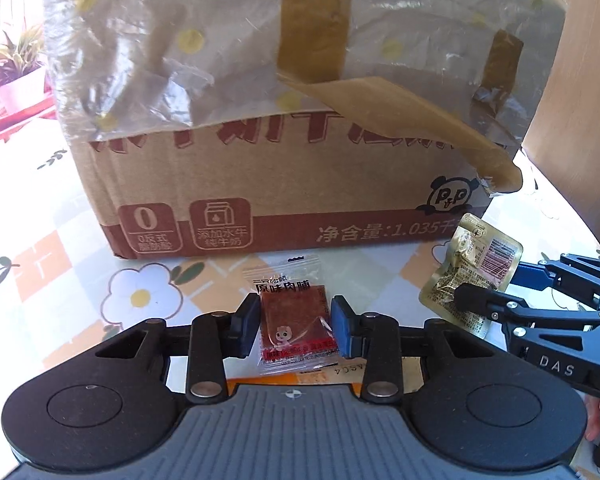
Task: Organize snacks
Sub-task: 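Grasp the red sauce packet with the left gripper while the right grasps the gold packet, then lift both packets over the box and open both grippers to drop them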
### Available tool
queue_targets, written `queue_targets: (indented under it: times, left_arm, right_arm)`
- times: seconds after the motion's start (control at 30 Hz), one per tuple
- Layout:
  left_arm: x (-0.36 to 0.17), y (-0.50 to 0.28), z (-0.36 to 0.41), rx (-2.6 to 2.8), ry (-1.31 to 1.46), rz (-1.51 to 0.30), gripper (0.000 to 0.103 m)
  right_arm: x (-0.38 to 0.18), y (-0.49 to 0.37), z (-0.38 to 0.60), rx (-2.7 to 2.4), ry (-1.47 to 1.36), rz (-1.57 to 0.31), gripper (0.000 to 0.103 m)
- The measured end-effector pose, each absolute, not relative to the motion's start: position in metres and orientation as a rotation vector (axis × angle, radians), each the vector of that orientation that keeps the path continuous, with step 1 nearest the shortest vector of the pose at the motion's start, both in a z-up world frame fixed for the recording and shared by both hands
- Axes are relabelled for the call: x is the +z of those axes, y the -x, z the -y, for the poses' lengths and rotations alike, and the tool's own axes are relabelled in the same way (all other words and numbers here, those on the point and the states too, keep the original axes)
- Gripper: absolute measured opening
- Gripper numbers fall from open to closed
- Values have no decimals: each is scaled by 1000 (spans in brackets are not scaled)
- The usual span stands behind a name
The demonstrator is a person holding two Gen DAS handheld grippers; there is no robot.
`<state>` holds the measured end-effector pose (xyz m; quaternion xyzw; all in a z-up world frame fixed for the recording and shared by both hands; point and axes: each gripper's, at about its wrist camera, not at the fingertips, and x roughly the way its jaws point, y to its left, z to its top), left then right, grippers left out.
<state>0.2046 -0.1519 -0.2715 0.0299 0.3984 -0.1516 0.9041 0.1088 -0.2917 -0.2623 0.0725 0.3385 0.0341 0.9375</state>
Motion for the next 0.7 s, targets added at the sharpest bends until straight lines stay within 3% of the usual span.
queue_targets:
  times: [0.27, 0.43, 0.7]
  left_arm:
    - [-261, -201, 148, -327, -45, -778, 40]
    - [-254, -200, 140, -337, -37, -775, 40]
    - [-234, -189, 127, -345, -44, -738, 40]
  right_arm:
    - [-258, -118, 317, 84, -310, -727, 40]
    - [-248, -125, 320, 96, -331, -732, 9]
    - [-218, -111, 307, 131, -284, -678, 1]
